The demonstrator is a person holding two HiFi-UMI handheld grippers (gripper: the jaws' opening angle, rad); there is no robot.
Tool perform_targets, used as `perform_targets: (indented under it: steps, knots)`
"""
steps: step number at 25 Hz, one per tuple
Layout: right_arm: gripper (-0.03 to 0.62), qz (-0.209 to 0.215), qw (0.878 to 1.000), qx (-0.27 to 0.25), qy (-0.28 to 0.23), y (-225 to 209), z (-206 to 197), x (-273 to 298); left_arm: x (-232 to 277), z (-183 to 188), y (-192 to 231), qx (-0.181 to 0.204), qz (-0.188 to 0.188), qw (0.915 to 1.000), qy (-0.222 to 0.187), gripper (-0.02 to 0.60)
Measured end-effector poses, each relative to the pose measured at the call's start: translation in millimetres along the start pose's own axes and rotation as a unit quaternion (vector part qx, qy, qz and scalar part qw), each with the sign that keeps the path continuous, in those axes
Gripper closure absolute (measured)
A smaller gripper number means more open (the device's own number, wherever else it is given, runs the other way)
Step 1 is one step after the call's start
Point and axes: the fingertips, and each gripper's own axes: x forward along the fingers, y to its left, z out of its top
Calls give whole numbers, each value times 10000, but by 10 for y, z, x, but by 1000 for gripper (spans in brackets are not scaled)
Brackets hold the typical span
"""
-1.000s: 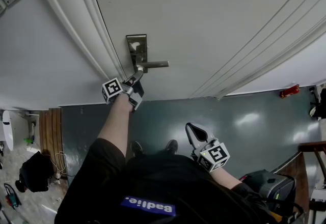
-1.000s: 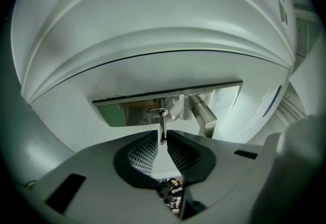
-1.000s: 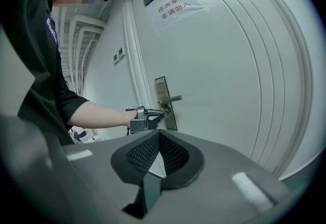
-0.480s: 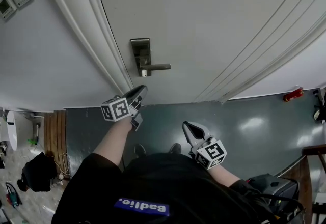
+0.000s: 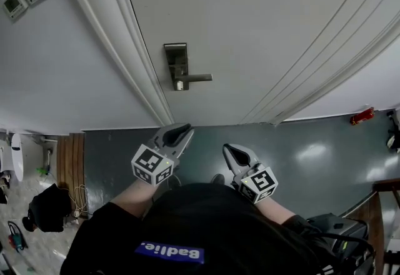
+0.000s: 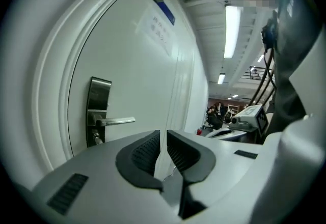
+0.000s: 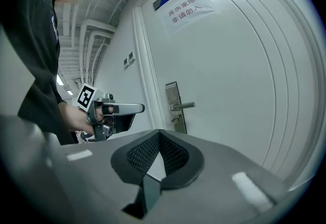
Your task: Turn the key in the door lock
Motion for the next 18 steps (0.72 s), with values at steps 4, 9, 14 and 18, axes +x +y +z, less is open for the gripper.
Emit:
perform_targets:
  steps: [4, 9, 14, 18]
  knots:
    - [599, 73, 9999, -47, -83, 73, 41, 2, -107, 12, -358, 404, -169, 9990, -55, 543]
    - [599, 158, 9997, -133, -146, 150, 81, 22, -159, -8, -680, 607, -412, 9972, -127, 571]
    - [599, 253, 9992, -267, -154, 214, 100, 45, -186, -40, -799, 733, -576, 9956, -119, 575]
    - [599, 340, 9988, -316, -156, 248, 117, 49, -197, -30, -814, 742, -542, 9956, -157, 575]
